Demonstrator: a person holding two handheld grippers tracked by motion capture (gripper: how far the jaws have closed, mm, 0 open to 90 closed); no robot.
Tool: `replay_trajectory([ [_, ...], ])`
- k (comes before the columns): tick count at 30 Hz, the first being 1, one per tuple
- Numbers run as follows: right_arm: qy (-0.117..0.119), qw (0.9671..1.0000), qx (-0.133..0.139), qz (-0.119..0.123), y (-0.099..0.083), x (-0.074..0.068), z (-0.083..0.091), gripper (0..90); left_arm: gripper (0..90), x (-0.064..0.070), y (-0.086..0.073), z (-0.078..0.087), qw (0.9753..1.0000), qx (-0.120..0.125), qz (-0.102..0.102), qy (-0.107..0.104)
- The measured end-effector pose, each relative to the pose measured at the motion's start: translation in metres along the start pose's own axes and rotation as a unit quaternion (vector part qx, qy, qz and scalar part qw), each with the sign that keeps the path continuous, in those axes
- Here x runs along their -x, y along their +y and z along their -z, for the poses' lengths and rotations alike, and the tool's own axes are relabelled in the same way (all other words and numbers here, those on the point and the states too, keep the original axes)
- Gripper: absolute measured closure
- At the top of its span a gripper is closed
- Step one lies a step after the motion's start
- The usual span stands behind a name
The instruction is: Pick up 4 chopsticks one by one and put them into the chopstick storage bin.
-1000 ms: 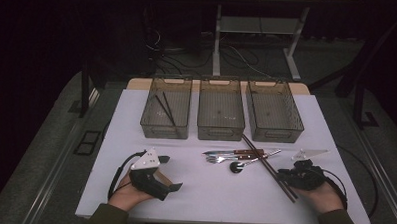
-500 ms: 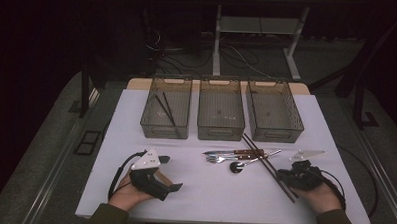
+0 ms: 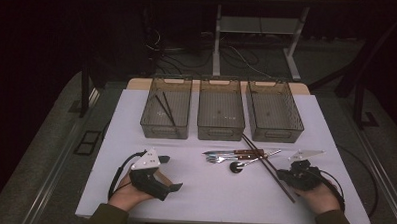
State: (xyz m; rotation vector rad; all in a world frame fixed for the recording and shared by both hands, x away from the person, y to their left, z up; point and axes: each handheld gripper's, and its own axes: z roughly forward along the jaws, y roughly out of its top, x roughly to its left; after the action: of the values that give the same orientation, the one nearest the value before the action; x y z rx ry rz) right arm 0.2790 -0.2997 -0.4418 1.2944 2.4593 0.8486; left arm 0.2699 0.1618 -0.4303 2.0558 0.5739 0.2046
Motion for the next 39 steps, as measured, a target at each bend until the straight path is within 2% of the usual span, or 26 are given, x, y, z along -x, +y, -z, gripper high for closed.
replay_trajectory([
  [17,0.0,0.9997,0.021,-0.012,0.0,0.004,0.011,83.7,0.9,0.0,0.0,0.0,1.0,0.001,0.0,-0.001],
  [31,0.015,0.9977,0.06,-0.028,0.001,0.007,0.023,83.7,0.9,0.0,0.0,0.0,1.0,0.0,-0.002,-0.004],
  [39,0.022,0.9968,0.07,-0.031,0.004,0.007,0.027,83.7,0.9,0.0,0.0,-0.001,1.0,-0.001,-0.001,-0.003],
])
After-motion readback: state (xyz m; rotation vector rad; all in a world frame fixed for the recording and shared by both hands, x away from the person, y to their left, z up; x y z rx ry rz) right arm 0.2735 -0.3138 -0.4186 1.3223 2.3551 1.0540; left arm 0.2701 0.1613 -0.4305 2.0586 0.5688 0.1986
